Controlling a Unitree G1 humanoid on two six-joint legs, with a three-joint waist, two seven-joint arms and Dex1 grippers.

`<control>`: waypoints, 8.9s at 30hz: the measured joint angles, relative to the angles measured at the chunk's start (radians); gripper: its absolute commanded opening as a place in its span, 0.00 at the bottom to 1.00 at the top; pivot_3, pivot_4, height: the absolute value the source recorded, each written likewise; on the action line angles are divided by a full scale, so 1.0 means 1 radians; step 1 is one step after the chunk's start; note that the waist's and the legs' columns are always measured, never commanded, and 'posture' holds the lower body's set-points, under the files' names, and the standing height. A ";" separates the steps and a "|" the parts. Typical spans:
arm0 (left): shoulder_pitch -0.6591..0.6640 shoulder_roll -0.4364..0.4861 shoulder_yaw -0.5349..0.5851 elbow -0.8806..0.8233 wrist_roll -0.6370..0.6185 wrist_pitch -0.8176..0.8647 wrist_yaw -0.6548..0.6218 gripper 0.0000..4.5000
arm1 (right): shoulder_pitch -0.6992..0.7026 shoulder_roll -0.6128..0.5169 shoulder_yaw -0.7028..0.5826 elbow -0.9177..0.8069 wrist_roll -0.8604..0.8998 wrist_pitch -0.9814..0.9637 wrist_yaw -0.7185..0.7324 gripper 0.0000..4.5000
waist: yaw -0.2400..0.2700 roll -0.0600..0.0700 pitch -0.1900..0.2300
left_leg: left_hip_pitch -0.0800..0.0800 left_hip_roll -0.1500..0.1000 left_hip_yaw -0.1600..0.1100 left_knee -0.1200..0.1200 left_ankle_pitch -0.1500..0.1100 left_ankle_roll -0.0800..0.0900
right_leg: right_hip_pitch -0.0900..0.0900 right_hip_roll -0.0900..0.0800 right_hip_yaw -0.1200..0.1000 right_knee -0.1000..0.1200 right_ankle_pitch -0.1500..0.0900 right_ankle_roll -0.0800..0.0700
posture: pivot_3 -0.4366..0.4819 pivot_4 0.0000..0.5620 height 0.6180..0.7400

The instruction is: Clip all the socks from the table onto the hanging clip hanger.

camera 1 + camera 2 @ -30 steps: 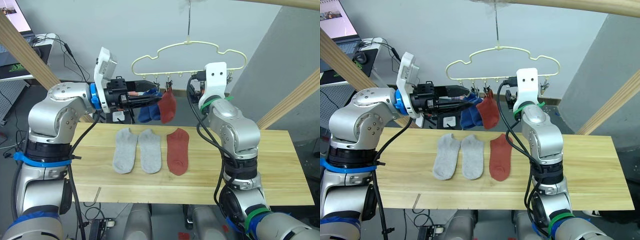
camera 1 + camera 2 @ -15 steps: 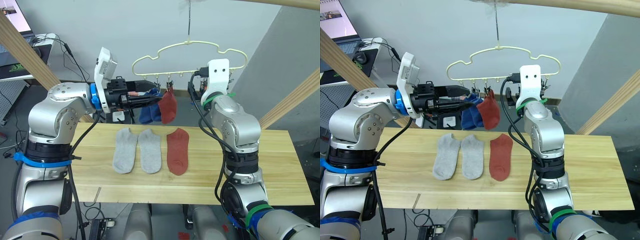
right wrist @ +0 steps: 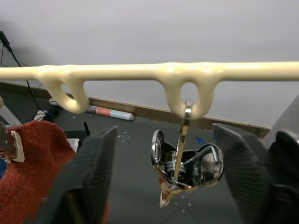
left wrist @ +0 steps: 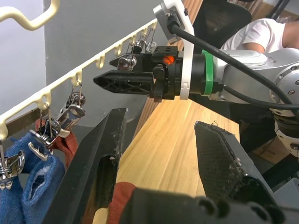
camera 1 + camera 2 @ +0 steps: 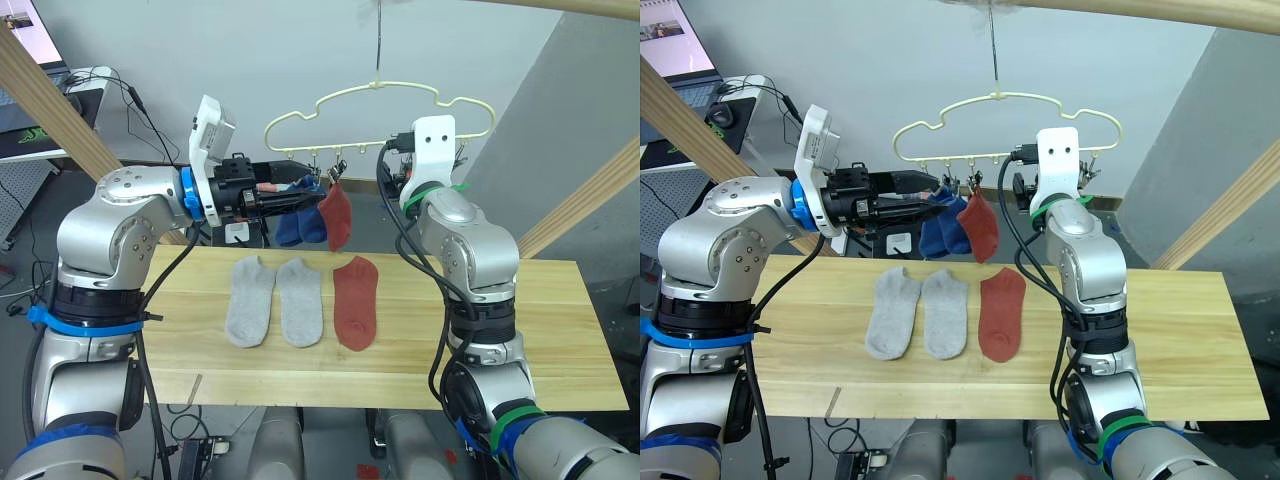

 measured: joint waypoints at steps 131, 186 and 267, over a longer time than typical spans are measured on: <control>0.213 -0.264 -0.366 0.164 0.475 -0.169 0.309 0.98 | -0.092 0.039 -0.003 0.044 0.031 0.050 -0.050 0.01 | -0.002 0.001 0.001 | 0.000 0.000 0.001 -0.001 0.000 0.000 | -0.001 0.000 0.001 0.000 0.000 0.000 | 0.54 0.51 1.00; -0.049 -0.664 -0.108 0.612 0.488 -0.238 0.377 0.08 | -0.124 0.096 -0.083 0.007 0.072 0.144 -0.072 0.01 | -0.028 0.001 0.001 | -0.001 -0.001 0.000 -0.001 0.000 0.001 | 0.000 0.000 0.000 -0.001 0.000 0.000 | 0.49 0.49 1.00; -0.041 -0.541 -0.136 0.282 0.335 0.003 0.333 0.96 | -0.028 0.100 -0.067 -0.139 0.117 0.344 -0.041 0.80 | -0.028 0.001 0.001 | -0.001 -0.001 0.000 0.000 0.000 0.000 | 0.000 0.000 0.001 0.000 0.000 0.000 | 0.50 0.50 1.00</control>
